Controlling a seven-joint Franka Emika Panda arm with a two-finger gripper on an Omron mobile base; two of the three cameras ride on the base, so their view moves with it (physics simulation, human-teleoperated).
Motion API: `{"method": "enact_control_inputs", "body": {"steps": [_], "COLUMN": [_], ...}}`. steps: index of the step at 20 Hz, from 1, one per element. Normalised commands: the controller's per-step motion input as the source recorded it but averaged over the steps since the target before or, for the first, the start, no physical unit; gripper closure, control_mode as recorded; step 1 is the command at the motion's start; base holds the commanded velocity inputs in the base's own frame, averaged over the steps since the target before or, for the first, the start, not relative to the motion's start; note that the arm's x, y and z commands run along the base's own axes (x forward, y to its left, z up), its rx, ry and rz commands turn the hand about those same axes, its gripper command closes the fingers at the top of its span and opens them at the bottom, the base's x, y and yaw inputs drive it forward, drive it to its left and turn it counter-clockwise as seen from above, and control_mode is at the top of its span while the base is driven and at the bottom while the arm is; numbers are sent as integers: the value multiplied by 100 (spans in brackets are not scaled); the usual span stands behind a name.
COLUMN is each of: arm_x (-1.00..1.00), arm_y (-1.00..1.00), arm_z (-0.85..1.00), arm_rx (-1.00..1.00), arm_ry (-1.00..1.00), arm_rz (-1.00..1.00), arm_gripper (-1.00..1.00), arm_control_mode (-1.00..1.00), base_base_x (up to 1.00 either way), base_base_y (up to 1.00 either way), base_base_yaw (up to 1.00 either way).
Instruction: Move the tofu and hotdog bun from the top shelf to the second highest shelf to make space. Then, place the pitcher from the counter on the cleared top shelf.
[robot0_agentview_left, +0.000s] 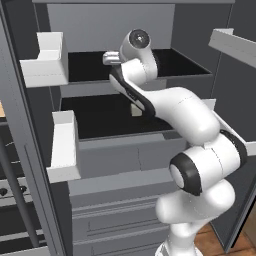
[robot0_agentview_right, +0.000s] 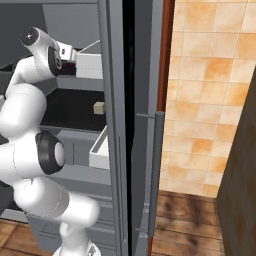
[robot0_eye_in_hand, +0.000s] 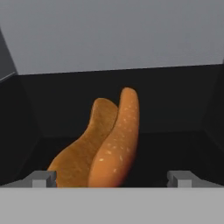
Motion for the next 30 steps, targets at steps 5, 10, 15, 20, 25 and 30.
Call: {"method": "enact_control_inputs", "body": {"steps": [5, 10, 15, 20, 25, 30], "arm_x": [33, 24, 15, 5, 0, 0], "arm_y": [0, 0, 0, 0, 0, 0], "arm_z": [0, 0, 0, 0, -7, -13], "arm_rx": [2, 0, 0, 0, 0, 0], "arm_ry": [0, 0, 0, 0, 2, 3], "arm_rz": [-1, -1, -1, -1, -1, -2], "arm_gripper": [-100, -100, -100, 100, 100, 100], "arm_control_mode": [-100, -100, -100, -100, -100, -100], "base_base_x": [0, 0, 0, 0, 0, 0], "base_base_y": [0, 0, 0, 0, 0, 0], "base_base_yaw": [0, 0, 0, 0, 0, 0]}}
